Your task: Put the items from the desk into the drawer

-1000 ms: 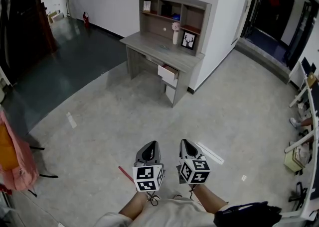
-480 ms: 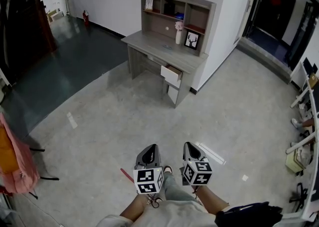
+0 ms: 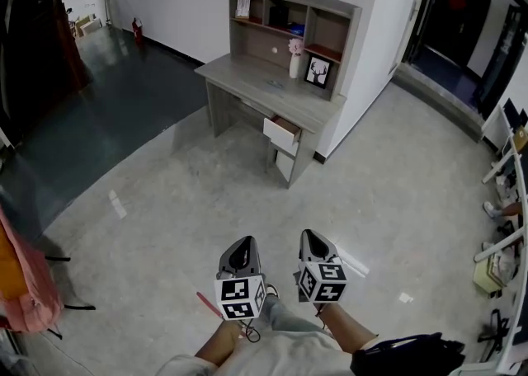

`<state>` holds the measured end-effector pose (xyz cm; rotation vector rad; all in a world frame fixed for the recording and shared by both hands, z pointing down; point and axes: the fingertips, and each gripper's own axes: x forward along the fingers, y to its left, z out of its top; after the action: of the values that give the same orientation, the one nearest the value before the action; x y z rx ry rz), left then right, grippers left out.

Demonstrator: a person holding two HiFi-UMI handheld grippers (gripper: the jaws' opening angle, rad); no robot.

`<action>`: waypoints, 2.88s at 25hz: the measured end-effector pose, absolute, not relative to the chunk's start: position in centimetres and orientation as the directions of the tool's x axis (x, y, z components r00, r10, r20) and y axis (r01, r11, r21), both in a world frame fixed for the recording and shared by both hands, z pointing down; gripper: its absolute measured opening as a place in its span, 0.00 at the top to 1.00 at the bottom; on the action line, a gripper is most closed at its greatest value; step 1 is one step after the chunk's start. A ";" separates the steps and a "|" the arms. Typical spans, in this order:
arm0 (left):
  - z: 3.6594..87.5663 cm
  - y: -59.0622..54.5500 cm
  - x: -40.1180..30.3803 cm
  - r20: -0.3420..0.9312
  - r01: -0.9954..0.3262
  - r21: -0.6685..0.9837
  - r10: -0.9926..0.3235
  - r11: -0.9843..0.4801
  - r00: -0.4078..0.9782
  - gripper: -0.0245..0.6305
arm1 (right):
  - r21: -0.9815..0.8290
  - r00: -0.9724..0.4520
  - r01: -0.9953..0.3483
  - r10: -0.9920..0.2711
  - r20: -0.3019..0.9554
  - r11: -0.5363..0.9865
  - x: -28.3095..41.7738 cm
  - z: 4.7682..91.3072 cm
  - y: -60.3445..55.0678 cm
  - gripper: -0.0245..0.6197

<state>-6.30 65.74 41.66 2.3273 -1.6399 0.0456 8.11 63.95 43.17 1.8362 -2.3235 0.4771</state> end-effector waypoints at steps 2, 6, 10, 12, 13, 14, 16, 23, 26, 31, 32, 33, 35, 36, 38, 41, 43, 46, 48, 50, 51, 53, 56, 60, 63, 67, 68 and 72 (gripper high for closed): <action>41.3 64.1 -6.1 0.197 -0.928 0.208 -0.916 -0.309 0.349 0.96 | -0.169 -0.243 -0.965 -0.922 0.302 0.199 8.4 43.0 62.2 0.96; 40.6 60.5 -6.0 0.197 -0.934 0.193 -0.920 -0.301 0.338 0.96 | -0.184 -0.250 -0.962 -0.918 0.308 0.200 8.6 43.2 58.8 0.96; 40.6 56.9 -5.4 0.204 -0.936 0.192 -0.920 -0.297 0.334 0.96 | -0.192 -0.259 -0.960 -0.911 0.322 0.205 9.0 43.6 54.7 0.96; 40.7 55.2 -5.3 0.208 -0.937 0.188 -0.920 -0.295 0.331 0.96 | -0.196 -0.265 -0.958 -0.910 0.319 0.211 8.8 43.5 52.7 0.96; 40.7 54.3 -5.4 0.209 -0.938 0.186 -0.921 -0.293 0.329 0.96 | -0.197 -0.269 -0.957 -0.910 0.316 0.214 8.7 43.4 51.6 0.96; 40.8 53.4 -5.4 0.210 -0.939 0.184 -0.922 -0.290 0.326 0.96 | -0.198 -0.272 -0.956 -0.910 0.313 0.218 8.6 43.3 50.6 0.96; 40.8 51.5 -5.5 0.210 -0.940 0.185 -0.923 -0.286 0.322 0.96 | -0.195 -0.278 -0.955 -0.909 0.311 0.226 8.5 43.1 48.8 0.96; 40.6 45.6 -5.6 0.203 -0.945 0.186 -0.930 -0.270 0.306 0.96 | -0.172 -0.282 -0.956 -0.904 0.320 0.238 9.2 42.9 43.1 0.96; 40.9 43.5 -5.5 0.210 -0.944 0.190 -0.928 -0.269 0.307 0.96 | -0.166 -0.280 -0.957 -0.904 0.324 0.237 9.6 43.0 41.0 0.96; 41.3 40.8 -4.9 0.219 -0.942 0.187 -0.923 -0.279 0.317 0.96 | -0.162 -0.274 -0.959 -0.903 0.330 0.232 10.2 43.3 38.6 0.96; 41.3 40.3 -4.8 0.218 -0.941 0.186 -0.923 -0.281 0.319 0.96 | -0.162 -0.271 -0.960 -0.903 0.332 0.229 10.3 43.4 38.2 0.96; 41.3 39.9 -4.7 0.216 -0.941 0.186 -0.922 -0.284 0.321 0.96 | -0.163 -0.268 -0.961 -0.904 0.333 0.225 10.4 43.5 37.8 0.96; 41.4 39.2 -4.6 0.218 -0.940 0.184 -0.920 -0.288 0.325 0.96 | -0.167 -0.264 -0.961 -0.903 0.338 0.218 10.5 43.7 37.2 0.96; 41.6 39.0 -4.7 0.222 -0.939 0.183 -0.918 -0.291 0.328 0.96 | -0.170 -0.263 -0.961 -0.902 0.342 0.216 10.4 43.9 37.0 0.96; 41.9 38.5 -4.8 0.230 -0.938 0.182 -0.914 -0.296 0.333 0.96 | -0.173 -0.263 -0.961 -0.898 0.351 0.214 10.1 44.4 36.5 0.96; 42.4 37.3 -5.0 0.234 -0.933 0.196 -0.909 -0.303 0.345 0.96 | -0.169 -0.260 -0.963 -0.892 0.369 0.211 9.7 45.1 35.7 0.96; 42.8 36.4 -5.2 0.237 -0.928 0.208 -0.905 -0.308 0.354 0.96 | -0.158 -0.255 -0.965 -0.887 0.384 0.209 9.3 45.6 35.0 0.96; 43.5 34.5 -5.7 0.239 -0.920 0.213 -0.896 -0.329 0.375 0.96 | -0.151 -0.237 -0.970 -0.889 0.391 0.192 8.7 46.1 33.2 0.96; 43.7 32.5 -6.1 0.235 -0.912 0.214 -0.888 -0.350 0.396 0.96 | -0.176 -0.227 -0.970 -0.896 0.381 0.170 8.2 46.1 31.2 0.96; 43.7 30.5 -6.9 0.234 -0.904 0.214 -0.879 -0.370 0.415 0.96 | -0.194 -0.219 -0.969 -0.903 0.369 0.155 7.1 45.6 29.3 0.96; 43.6 29.4 -7.4 0.235 -0.901 0.213 -0.875 -0.378 0.422 0.96 | -0.190 -0.214 -0.970 -0.906 0.365 0.153 6.5 45.3 28.3 0.96; 43.1 27.3 -8.8 0.231 -0.897 0.211 -0.872 -0.389 0.432 0.96 | -0.178 -0.206 -0.972 -0.913 0.353 0.150 5.1 44.5 26.5 0.96; 42.6 24.4 -10.7 0.226 -0.892 0.205 -0.867 -0.403 0.444 0.96 | -0.182 -0.189 -0.974 -0.923 0.334 0.133 3.4 43.7 24.0 0.96; 42.8 21.3 -13.2 0.232 -0.888 0.208 -0.861 -0.410 0.452 0.96 | -0.181 -0.172 -0.977 -0.927 0.334 0.116 1.3 43.7 21.4 0.96; 43.3 19.6 -14.5 0.243 -0.882 0.220 -0.853 -0.416 0.462 0.96 | -0.180 -0.155 -0.979 -0.925 0.346 0.096 0.3 44.3 19.8 0.96; 43.5 17.5 -15.7 0.253 -0.869 0.220 -0.835 -0.442 0.489 0.96 | -0.180 -0.131 -0.981 -0.927 0.350 0.070 -0.9 44.3 17.8 0.96; 43.5 16.9 -16.0 0.254 -0.866 0.219 -0.831 -0.449 0.495 0.96 | -0.179 -0.125 -0.982 -0.929 0.349 0.065 -1.2 44.3 17.2 0.96; 43.8 14.5 -17.1 0.258 -0.853 0.215 -0.815 -0.476 0.520 0.96 | -0.179 -0.095 -0.983 -0.934 0.345 0.034 -2.1 44.2 15.3 0.96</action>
<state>-17.13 14.50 43.78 2.4493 -1.3903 0.1718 -2.12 15.29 44.16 2.0195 -2.1589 0.5635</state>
